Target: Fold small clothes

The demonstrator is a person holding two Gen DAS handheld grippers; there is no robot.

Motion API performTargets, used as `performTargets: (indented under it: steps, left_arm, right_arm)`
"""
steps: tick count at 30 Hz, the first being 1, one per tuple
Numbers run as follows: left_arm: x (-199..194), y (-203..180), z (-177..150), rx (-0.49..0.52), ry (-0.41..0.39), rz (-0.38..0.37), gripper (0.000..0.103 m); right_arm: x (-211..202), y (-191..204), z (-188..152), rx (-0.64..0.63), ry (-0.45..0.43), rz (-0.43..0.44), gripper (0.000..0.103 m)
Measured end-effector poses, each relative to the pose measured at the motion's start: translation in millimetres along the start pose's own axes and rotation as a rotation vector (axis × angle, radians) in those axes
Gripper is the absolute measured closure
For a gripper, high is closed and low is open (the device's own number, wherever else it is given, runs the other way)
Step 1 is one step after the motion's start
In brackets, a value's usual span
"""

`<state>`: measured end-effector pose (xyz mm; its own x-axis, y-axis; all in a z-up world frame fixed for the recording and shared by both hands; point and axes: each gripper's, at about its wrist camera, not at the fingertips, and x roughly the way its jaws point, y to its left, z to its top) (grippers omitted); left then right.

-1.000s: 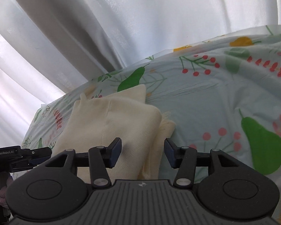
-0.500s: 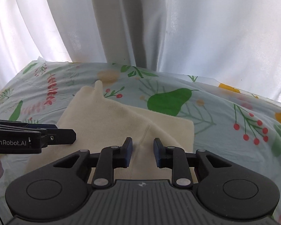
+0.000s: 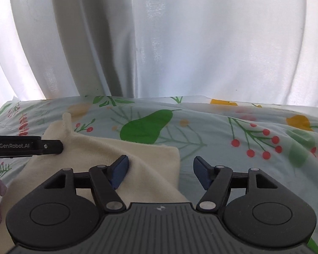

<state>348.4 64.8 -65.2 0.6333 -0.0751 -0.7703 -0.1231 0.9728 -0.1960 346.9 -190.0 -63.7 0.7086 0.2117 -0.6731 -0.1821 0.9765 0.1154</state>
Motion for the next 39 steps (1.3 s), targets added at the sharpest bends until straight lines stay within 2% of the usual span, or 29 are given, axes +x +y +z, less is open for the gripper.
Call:
performTargets:
  steps: [1,2,5,9,11,12,13,14,16,17,19,20,21,22,23,26,29,31,35,39]
  left_arm:
    - [-12,4,-5,-0.002,0.020,-0.030,0.020]
    - [-29,9,-15,-0.007,0.033,-0.070,0.020]
    - [-79,17,-51,-0.002,0.037,-0.128,0.020]
    - [-120,21,-98,0.003,0.077,-0.146,0.020]
    - [-128,18,-116,0.002,0.108,-0.160,0.020]
    - [-129,16,-121,0.004,0.119,-0.170,0.020]
    - [-129,13,-125,0.001,0.132,-0.173,0.020]
    - [-130,11,-128,-0.001,0.136,-0.171,0.020]
    - [-131,7,-130,0.006,0.123,-0.142,0.021]
    - [-132,5,-130,0.011,0.118,-0.113,0.021]
    - [-131,5,-131,0.021,0.108,-0.085,0.021]
    - [-130,6,-133,0.026,0.117,-0.052,0.021]
    - [-129,7,-134,0.033,0.131,-0.025,0.018]
    - [-128,10,-135,0.034,0.147,-0.012,0.017]
    - [-129,13,-136,0.022,0.155,-0.008,0.017]
    - [-144,19,-133,-0.015,0.139,-0.020,0.020]
    - [-157,13,-123,-0.004,0.073,-0.020,0.020]
    - [-156,3,-114,0.001,0.059,-0.011,0.020]
    - [-140,-22,-97,0.054,0.007,0.020,0.020]
    - [-111,-38,-93,0.136,0.044,0.082,0.019]
  right_arm:
    - [-10,-2,-3,0.003,0.010,-0.010,0.047]
    - [-23,-6,-9,0.013,0.022,-0.008,0.050]
    - [-75,-22,-39,0.115,0.021,0.086,0.050]
    - [-132,-26,-88,0.193,0.075,0.233,0.052]
    - [-141,-16,-104,0.158,0.102,0.232,0.062]
    - [-142,-10,-110,0.129,0.107,0.225,0.070]
    - [-140,-6,-113,0.114,0.115,0.223,0.078]
    - [-137,-1,-115,0.100,0.121,0.214,0.080]
    - [-134,7,-115,0.063,0.118,0.181,0.089]
    - [-136,7,-113,0.091,0.117,0.199,0.091]
    - [-144,-7,-111,0.219,0.091,0.320,0.091]
    - [-145,-14,-112,0.253,0.085,0.324,0.091]
    - [-143,-17,-114,0.234,0.099,0.251,0.091]
    - [-138,-17,-118,0.192,0.129,0.158,0.087]
    - [-137,-17,-121,0.159,0.134,0.101,0.082]
    - [-154,-5,-117,0.115,0.099,0.085,0.078]
    - [-171,15,-107,0.020,-0.022,0.039,0.075]
    - [-170,29,-102,-0.054,-0.066,0.034,0.071]
    - [-151,46,-92,-0.101,-0.043,0.066,0.071]
    - [-130,57,-98,-0.215,-0.004,-0.015,0.080]
